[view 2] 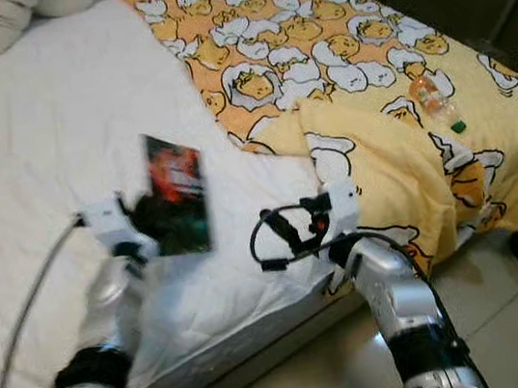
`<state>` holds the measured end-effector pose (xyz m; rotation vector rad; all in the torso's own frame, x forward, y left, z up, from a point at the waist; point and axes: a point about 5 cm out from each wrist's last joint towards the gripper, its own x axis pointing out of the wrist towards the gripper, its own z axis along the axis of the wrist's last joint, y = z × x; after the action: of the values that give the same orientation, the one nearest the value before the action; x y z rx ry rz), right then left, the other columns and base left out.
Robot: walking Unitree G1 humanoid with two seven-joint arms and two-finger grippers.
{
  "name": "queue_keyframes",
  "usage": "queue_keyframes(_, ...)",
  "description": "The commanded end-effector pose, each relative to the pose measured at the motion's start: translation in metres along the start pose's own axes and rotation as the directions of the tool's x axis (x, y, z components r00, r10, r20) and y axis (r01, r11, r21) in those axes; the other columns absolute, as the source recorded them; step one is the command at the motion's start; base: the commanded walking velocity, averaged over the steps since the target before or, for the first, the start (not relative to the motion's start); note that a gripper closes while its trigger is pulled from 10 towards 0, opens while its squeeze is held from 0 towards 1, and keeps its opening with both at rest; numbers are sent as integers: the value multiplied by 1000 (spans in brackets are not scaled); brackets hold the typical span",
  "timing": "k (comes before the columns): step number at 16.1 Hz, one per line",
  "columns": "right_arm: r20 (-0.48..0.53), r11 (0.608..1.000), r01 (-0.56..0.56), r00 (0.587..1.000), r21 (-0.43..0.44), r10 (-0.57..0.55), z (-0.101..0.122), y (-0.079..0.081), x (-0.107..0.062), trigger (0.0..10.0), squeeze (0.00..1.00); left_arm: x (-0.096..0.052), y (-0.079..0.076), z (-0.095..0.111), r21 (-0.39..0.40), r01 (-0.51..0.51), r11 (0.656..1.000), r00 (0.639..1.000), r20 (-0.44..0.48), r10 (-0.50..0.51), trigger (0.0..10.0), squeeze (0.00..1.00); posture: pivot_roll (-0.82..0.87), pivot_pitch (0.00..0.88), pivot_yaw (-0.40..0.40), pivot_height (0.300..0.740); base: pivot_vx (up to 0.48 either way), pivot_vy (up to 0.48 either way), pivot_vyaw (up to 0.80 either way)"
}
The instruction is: Clean up the room
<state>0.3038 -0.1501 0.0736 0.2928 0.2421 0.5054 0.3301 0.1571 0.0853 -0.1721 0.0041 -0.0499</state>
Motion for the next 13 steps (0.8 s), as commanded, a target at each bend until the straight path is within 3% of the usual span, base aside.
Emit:
queue_keyframes(1, 20, 999, 31, 999, 8, -31, 2, -6, -1, 10000, 0, 1, -2, 11, 41, -9, 999, 998, 62, 7, 0, 0, 153, 0, -61, 740, 0, 0, 625)
queue_keyframes(2, 19, 999, 37, 999, -5, -36, 0, -6, 1, 10000, 0, -3, 5, 14, 56, -71, 996, 995, 69, 67, 0, 0, 160, 0, -66, 740, 0, 0, 606)
queue_keyframes(3, 8, 999, 43, 999, -30, -42, -4, -6, 2, 10000, 0, -5, 9, 14, 126, -97, 987, 994, 72, 88, 10000, 0, 171, 0, -75, 740, 0, 0, 550)
queue_keyframes(5, -4, 997, 54, 999, -51, -55, -10, -4, 5, 10000, 0, -11, 7, 15, 219, -135, 966, 989, 91, 118, 10000, 0, 186, 0, -85, 740, 0, 0, 553)
queue_keyframes(7, 0, 995, 82, 997, -56, -83, -11, -7, 8, 10000, 0, -15, 3, 17, 250, -142, 958, 988, 99, 120, 10000, 0, 207, 0, -93, 740, 0, 0, 553)
queue_keyframes(8, 3, 993, 98, 995, -65, -98, -11, -9, 9, 10000, 0, -16, 3, 15, 232, -150, 961, 988, 82, 135, 10000, 0, 207, 0, -95, 740, 0, -480, 550)
queue_keyframes(11, 16, 991, 104, 995, -88, -103, -6, -11, 14, 10000, 0, -11, -5, 20, 277, -175, 945, 983, 96, 155, 10000, 0, 188, 0, -95, 740, 0, -480, 535)
queue_keyframes(13, 25, 991, 92, 996, -96, -90, -5, -8, 18, 10000, 0, -7, -20, 24, 264, -160, 951, 985, 100, 139, 10000, 0, 173, 0, -82, 740, 0, -472, 494)
